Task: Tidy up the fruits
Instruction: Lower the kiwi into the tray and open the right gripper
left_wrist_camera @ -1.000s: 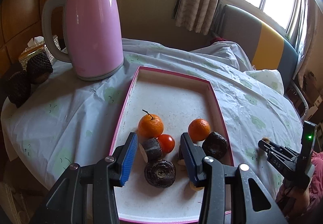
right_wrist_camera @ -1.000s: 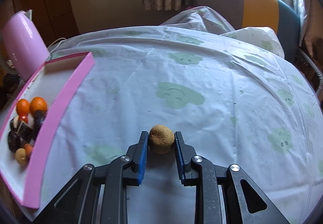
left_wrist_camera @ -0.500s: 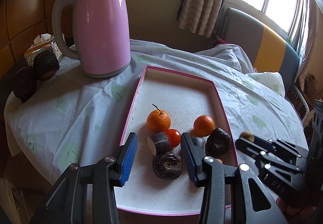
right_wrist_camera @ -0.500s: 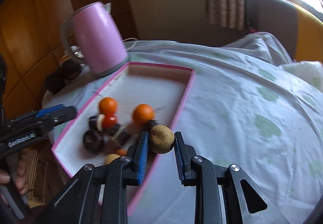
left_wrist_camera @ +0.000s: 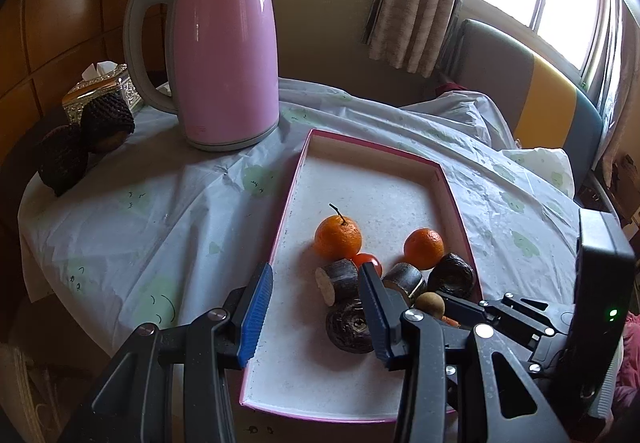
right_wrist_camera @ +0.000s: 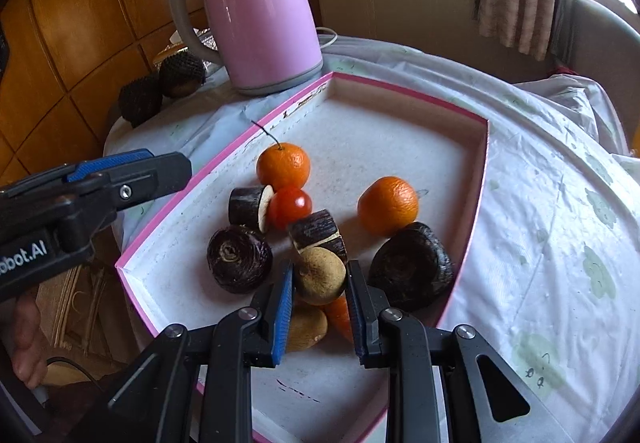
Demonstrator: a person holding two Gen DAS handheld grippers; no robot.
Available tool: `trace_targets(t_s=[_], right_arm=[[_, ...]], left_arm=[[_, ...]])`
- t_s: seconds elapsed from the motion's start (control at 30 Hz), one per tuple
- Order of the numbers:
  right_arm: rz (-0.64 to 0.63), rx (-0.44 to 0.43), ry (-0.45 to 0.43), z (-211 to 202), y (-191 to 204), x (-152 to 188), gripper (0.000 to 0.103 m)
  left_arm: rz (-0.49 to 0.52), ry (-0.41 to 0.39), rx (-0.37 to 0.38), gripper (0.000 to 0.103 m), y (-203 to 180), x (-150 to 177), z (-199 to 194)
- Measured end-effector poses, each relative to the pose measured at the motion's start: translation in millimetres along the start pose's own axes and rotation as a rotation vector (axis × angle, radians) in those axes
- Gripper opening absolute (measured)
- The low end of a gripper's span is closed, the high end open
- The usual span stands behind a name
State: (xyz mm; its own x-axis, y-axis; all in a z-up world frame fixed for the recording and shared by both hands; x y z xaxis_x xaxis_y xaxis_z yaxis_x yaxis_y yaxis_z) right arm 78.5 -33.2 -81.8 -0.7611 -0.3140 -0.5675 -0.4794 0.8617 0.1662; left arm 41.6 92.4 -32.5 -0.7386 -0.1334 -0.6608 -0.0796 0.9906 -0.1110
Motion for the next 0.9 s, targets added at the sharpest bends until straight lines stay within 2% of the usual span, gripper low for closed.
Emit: trace_targets(t_s=[0.17, 0.23, 0.3, 0.53, 0.6, 0.73, 0.9], right_arm=[[0.012, 0.000, -0.002, 0.7, -1.3, 0.5, 0.027], [0.021, -0.003, -0.010, -2.7, -2.1, -0.1, 0.031], [0.028, -0.003, -0.026, -6.9, -1.3, -1.3, 0.041], [0.064, 0.015, -0.099, -32.3, -0.8, 0.4, 0.052], [0.072, 0.037, -0.125, -39.9, 0.0, 1.8, 0.060], [0.087, 0.079, -0.168, -52.2, 1.5, 3.9, 0.062], [0.117, 0.113, -0.201, -61.0, 0.6, 6.7, 0.067]], left_arm=[[-0.002, -0.005, -0.009, 0.045, 1.2, 0.3, -2.2], [-0.004, -0.010, -0.013, 0.045, 1.4, 0.3, -3.7], [-0.006, -0.019, -0.016, 0.045, 1.7, 0.0, -6.2], [-0.002, -0.051, -0.033, 0.045, 0.0, 0.1, -17.0], [0.002, -0.063, -0.039, 0.046, -1.2, 0.9, -21.1], [0.013, -0.093, -0.048, 0.059, -5.3, 2.4, -30.8], [0.036, -0.120, -0.053, 0.060, -11.4, 3.3, -39.9]])
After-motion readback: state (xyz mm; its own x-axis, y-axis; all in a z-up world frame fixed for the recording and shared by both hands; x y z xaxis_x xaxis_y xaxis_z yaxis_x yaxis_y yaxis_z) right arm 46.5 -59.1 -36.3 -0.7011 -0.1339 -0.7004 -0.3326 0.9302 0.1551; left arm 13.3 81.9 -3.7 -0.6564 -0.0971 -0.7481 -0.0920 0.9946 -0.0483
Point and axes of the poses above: each gripper's, at about its wrist camera, not at the fingertips, and z roughly the way its jaws point, y to its left, x to its underside, the point moved 2 cm from there along z, roughly the way its jaws point, and after that the axes turned 2 degrees about z, right-handed, at the moved point
